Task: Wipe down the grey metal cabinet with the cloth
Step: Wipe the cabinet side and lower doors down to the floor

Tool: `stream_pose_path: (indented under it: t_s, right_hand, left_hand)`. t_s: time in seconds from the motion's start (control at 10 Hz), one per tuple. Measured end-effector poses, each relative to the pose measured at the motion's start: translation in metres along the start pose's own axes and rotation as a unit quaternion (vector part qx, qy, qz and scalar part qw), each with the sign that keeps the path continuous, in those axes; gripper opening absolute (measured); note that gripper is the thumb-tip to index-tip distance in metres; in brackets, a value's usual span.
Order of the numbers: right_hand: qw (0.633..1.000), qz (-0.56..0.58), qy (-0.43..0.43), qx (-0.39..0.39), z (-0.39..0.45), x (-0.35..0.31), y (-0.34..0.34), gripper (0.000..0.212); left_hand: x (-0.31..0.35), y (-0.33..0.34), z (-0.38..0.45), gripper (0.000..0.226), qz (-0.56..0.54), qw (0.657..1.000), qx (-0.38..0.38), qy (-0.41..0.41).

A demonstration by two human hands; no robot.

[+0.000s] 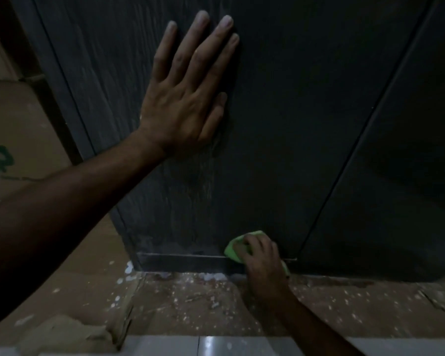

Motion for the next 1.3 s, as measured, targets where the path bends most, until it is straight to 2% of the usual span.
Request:
stream_pose_path:
  t_s: [0.1, 0.2, 0.3, 0.4, 0.5, 0.6, 0.7, 0.8, 0.9, 1.0, 1.1, 1.2, 1.3]
  right_hand:
    - [0.978, -0.045, -0.091, -0.181, -0.003, -0.032, 0.043, 0.084]
    - [0.985, -0.078, 0.001, -0.157, -0.026, 0.01, 0.039, 0.07]
    - [0.992, -0.041, 0.098, -0.069, -0.04, 0.043, 0.015, 0.075]
    - [0.981, 0.095, 0.16, 0.055, -0.037, 0.042, 0.012, 0.049]
    - [0.902, 0.268, 0.326, 0.093, -0.044, 0.031, 0.024, 0.035]
    - [0.84, 0.356, 0.39, 0.128, -0.045, 0.026, 0.029, 0.028]
    - [0.776, 0.435, 0.433, 0.146, -0.044, 0.021, 0.034, 0.023]
    - [0.705, 0.519, 0.464, 0.136, -0.039, 0.011, 0.042, 0.022]
    - [0.672, 0.569, 0.457, 0.129, -0.03, 0.013, 0.041, 0.022]
    - [0.66, 0.602, 0.439, 0.096, -0.025, 0.016, 0.028, 0.026]
    - [0.689, 0.608, 0.394, 0.029, -0.017, 0.009, 0.002, 0.031]
    - [0.737, 0.591, 0.323, -0.066, -0.002, 0.003, -0.025, 0.028]
    - [0.826, 0.495, 0.197, -0.186, 0.011, -0.002, -0.056, 0.031]
  left_hand:
    - [0.003, -0.001, 0.001, 0.064, -0.006, 1.0, -0.008, 0.0]
    - [0.002, -0.001, 0.001, 0.063, 0.005, 1.0, -0.014, 0.004]
    - [0.001, -0.001, 0.001, 0.064, 0.012, 1.0, -0.024, -0.002]
    - [0.003, -0.004, 0.004, 0.063, 0.016, 0.999, -0.044, -0.002]
    - [0.006, -0.011, 0.006, 0.062, -0.002, 0.998, -0.059, -0.007]
    - [0.012, -0.019, 0.008, 0.06, -0.026, 0.997, -0.058, -0.039]
    - [0.019, -0.029, -0.003, 0.056, -0.056, 0.992, -0.025, -0.108]
    - [0.033, -0.033, -0.047, 0.041, -0.117, 0.963, 0.027, -0.241]
    - [0.081, -0.019, -0.119, 0.02, -0.212, 0.918, -0.048, -0.332]
    - [0.146, -0.001, -0.194, 0.028, -0.278, 0.85, -0.199, -0.401]
    - [0.199, 0.001, -0.256, 0.037, -0.281, 0.76, -0.312, -0.495]
    - [0.232, 0.016, -0.289, 0.044, -0.345, 0.555, -0.302, -0.694]
    - [0.23, 0.037, -0.297, 0.044, -0.191, 0.461, -0.312, -0.808]
Point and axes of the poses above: each hand's wrist, its own z-axis towards the middle knuckle, its own y-axis out of the palm, x = y × z, the point moved 6 cm from there along z, towards the middle knuckle, and after that the axes turned 2 degrees about -z, right-handed, at the moved point
